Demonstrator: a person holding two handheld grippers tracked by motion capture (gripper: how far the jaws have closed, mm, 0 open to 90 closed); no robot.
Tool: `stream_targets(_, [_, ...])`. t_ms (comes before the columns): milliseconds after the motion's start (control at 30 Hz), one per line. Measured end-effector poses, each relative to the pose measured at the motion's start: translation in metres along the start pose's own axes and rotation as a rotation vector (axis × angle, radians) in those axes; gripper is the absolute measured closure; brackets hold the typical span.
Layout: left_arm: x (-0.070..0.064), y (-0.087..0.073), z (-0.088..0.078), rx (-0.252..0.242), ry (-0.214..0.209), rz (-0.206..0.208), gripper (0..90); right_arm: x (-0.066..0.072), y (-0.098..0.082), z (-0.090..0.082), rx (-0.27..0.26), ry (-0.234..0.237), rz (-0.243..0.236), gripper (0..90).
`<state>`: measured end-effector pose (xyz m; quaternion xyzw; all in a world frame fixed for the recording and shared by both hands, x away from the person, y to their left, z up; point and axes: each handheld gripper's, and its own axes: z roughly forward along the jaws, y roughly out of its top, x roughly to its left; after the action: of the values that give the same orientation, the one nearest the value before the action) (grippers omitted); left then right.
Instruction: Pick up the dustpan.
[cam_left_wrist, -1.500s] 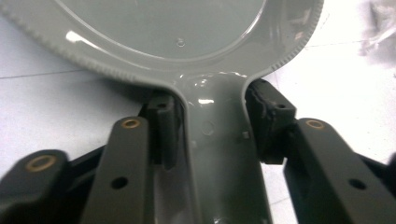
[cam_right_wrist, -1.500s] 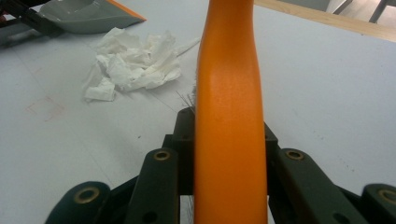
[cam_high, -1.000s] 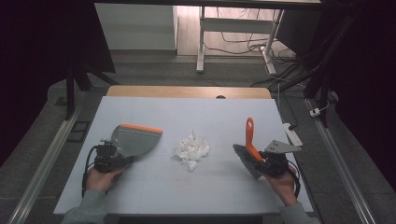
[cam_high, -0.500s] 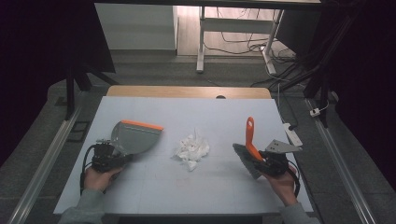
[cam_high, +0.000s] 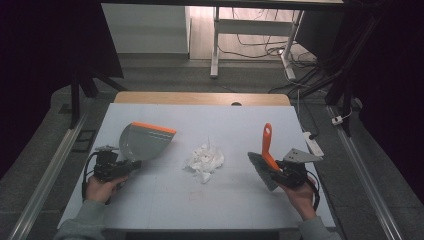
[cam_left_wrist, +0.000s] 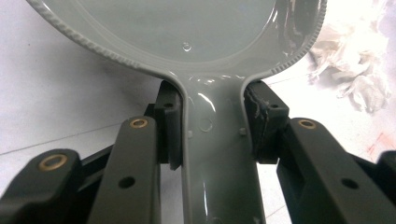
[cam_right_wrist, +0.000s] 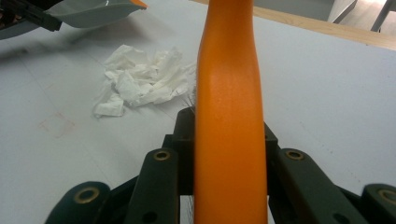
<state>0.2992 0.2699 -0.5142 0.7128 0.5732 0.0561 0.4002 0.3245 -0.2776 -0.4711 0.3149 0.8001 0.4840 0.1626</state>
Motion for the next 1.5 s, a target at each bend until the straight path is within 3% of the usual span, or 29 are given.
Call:
stream_targets(433, [-0.012, 0.004, -0.010, -0.048, -0.048, 0.105, 61.4, 0.005, 0.004, 0.003, -0.013, 0.022, 0.001, 70.6])
stream_targets(633, [-0.013, 0.004, -0.014, -0.061, -0.063, 0.120, 61.4, 0.004, 0.006, 0.003, -0.026, 0.028, 0.013, 70.6])
stream_targets(900, [-0.016, 0.007, -0.024, -0.071, -0.126, 0.173, 61.4, 0.003, 0.008, 0.002, -0.029, 0.026, 0.014, 70.6])
stream_targets(1200, [-0.019, 0.008, -0.034, -0.081, -0.144, 0.226, 61.5, 0.001, 0.011, 0.004, -0.039, 0.027, 0.021, 70.6])
stream_targets(1500, [-0.023, 0.007, -0.040, -0.058, -0.151, 0.285, 61.5, 0.001, 0.015, 0.008, -0.039, 0.025, 0.017, 70.6])
